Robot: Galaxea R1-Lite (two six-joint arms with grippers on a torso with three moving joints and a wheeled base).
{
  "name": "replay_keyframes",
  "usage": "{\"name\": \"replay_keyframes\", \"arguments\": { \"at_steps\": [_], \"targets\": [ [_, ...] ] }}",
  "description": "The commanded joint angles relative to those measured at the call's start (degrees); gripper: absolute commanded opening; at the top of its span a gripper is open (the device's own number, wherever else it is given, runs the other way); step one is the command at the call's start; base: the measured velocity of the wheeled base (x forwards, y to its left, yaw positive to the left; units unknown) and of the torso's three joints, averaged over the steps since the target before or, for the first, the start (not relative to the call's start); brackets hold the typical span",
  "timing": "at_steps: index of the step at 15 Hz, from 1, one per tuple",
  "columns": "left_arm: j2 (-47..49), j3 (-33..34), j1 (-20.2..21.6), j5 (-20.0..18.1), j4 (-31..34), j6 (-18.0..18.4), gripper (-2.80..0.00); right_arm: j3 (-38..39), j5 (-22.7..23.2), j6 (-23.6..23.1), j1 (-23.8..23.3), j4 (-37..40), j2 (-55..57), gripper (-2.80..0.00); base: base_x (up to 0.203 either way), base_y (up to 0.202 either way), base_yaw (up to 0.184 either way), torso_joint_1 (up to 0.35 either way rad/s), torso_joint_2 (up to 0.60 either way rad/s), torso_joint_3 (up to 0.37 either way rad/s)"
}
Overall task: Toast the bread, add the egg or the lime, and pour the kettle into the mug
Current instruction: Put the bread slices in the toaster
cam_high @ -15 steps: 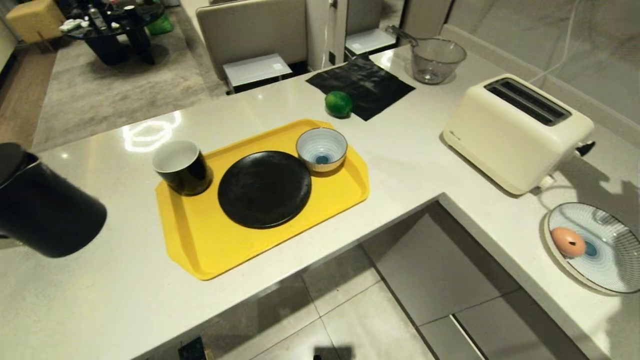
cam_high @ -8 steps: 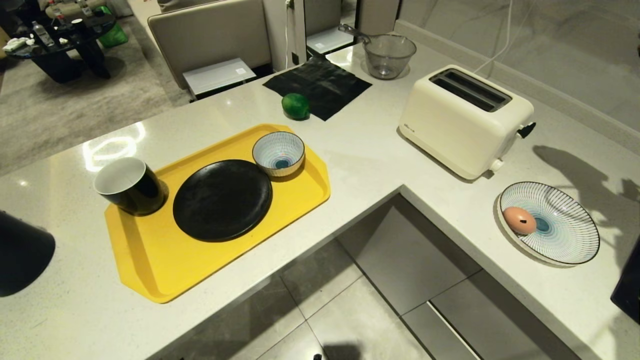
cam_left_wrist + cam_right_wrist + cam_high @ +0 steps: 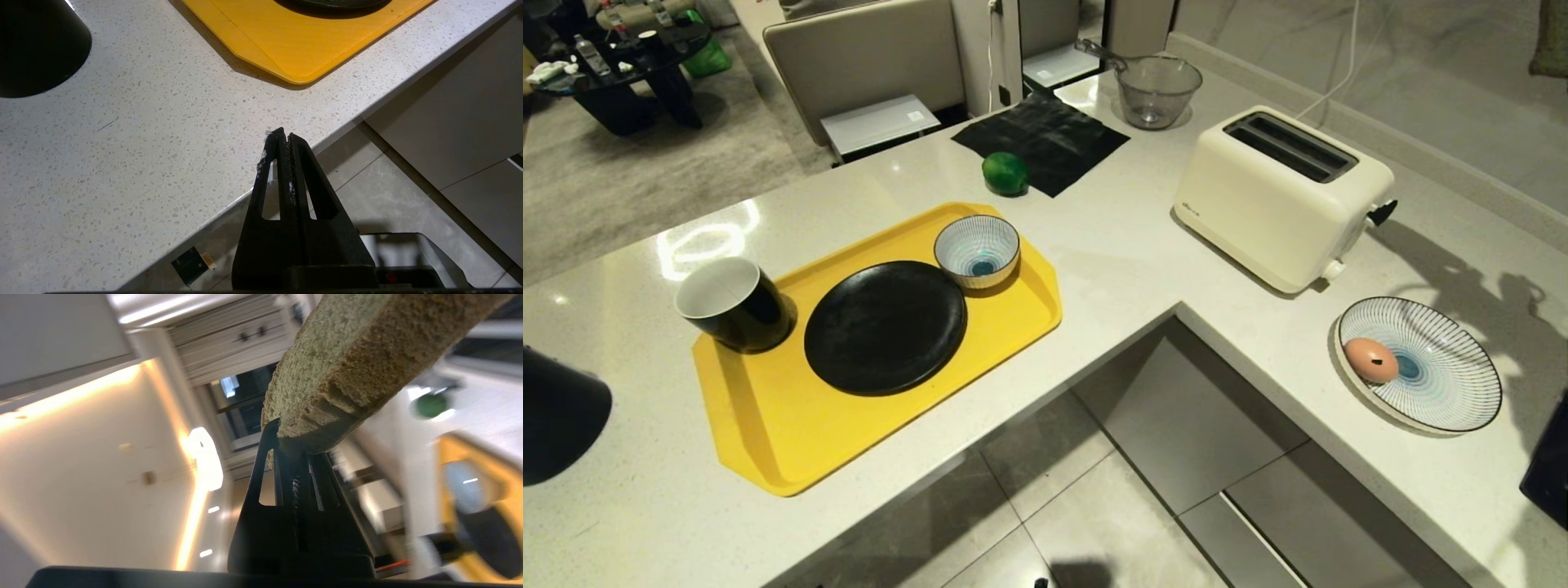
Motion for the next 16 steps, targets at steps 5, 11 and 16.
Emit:
{"name": "replay_keyframes", "arguments": {
  "at_steps": [5,11,16],
  "targets": [
    [-0.04,0.00,0.05,0.01,-0.01,0.00,-2.80,-1.21,-1.28,18.13,6.60,-14.20,7.24,-2.80,0.000,0.000,0.000,0.000,0.00,0.000],
    [-0.04,0.00,0.04,0.01,-0.01,0.00,-2.80,-1.46,-4.08,18.56,15.10,-14.54,10.56,-2.80,0.000,0.000,0.000,0.000,0.00,0.000],
    [-0.04,0.00,0.04,0.01,-0.01,0.00,-2.80,-0.85,-4.17,18.38,18.97,-17.34,11.63,-2.80,0.000,0.000,0.000,0.000,0.00,0.000]
  ]
}}
